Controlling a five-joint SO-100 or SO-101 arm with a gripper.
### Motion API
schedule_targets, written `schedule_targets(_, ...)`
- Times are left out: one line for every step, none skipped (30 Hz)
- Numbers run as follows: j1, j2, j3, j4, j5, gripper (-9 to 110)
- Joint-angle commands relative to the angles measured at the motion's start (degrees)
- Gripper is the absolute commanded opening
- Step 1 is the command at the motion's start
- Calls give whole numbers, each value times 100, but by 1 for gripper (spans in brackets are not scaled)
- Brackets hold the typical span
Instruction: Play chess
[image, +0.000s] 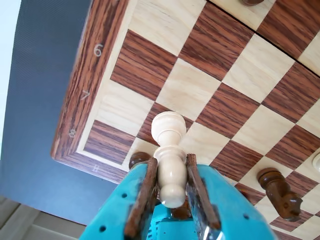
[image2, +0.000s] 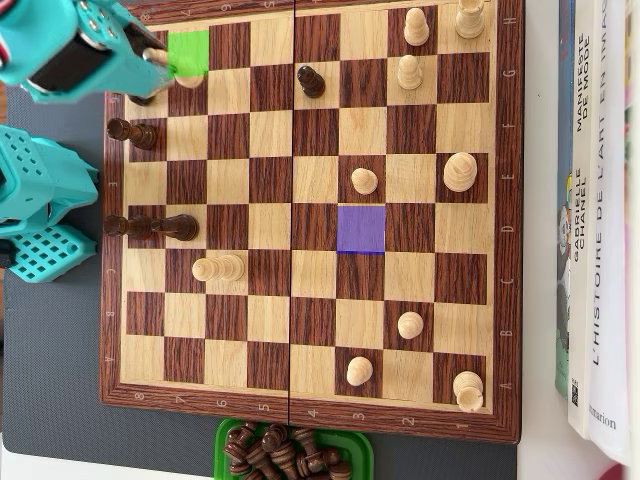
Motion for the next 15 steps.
schedule_targets(-316,88,-26,-53,9,7)
schedule_targets(-413,88,-18,-53,9,7)
schedule_targets(-492,79,-18,-53,9,7)
schedule_targets(-554,53,-18,-53,9,7)
schedule_targets(-615,-18,-18,-53,9,7)
schedule_targets(-659,-105,-18,-53,18,7)
schedule_targets(-703,-202,-35,-62,18,7)
schedule_targets(-756,-290,-53,-62,18,7)
schedule_targets(-809,-369,-79,-62,18,7)
schedule_targets(-870,-439,-105,-62,18,7)
schedule_targets(-914,-483,-105,-88,18,7)
schedule_targets(-949,-510,-105,-176,18,7)
schedule_targets(-976,-527,-97,-272,18,7)
schedule_targets(-1002,-536,-97,-352,18,7)
schedule_targets(-1020,-554,-97,-413,18,7)
